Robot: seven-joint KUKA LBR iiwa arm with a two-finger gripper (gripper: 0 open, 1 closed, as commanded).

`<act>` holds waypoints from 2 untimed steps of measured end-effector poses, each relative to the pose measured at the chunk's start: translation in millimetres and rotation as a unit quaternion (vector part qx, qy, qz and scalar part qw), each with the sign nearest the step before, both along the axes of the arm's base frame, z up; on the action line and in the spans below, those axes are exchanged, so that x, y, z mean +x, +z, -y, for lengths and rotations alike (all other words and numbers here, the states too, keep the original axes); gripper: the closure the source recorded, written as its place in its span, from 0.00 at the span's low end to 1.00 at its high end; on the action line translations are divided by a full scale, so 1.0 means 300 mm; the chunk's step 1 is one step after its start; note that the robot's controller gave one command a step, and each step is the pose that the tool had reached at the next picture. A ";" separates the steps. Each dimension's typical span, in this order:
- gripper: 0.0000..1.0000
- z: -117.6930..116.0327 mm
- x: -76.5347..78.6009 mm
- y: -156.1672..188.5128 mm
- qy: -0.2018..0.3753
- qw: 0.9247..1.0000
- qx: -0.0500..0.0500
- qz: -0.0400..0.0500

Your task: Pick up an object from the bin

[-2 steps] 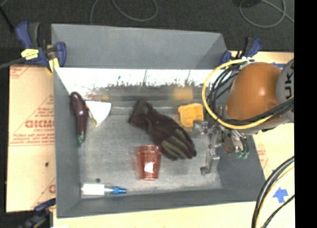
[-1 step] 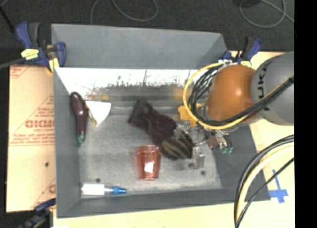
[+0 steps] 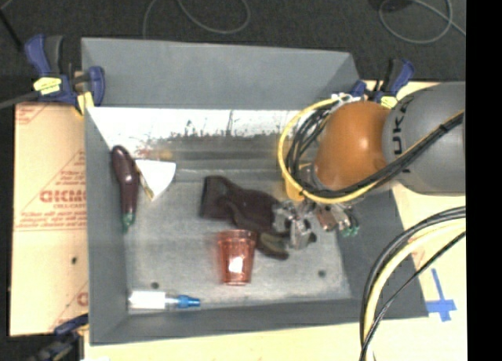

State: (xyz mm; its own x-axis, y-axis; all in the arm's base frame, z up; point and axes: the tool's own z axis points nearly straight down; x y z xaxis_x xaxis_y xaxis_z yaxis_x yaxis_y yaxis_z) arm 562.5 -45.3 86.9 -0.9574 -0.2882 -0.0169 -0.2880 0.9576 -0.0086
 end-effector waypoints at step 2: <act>1.00 0.026 -0.023 0.466 -0.015 1.000 0.000 0.003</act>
Offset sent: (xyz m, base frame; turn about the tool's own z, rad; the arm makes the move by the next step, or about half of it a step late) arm -0.0083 -0.0068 0.1385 0.0292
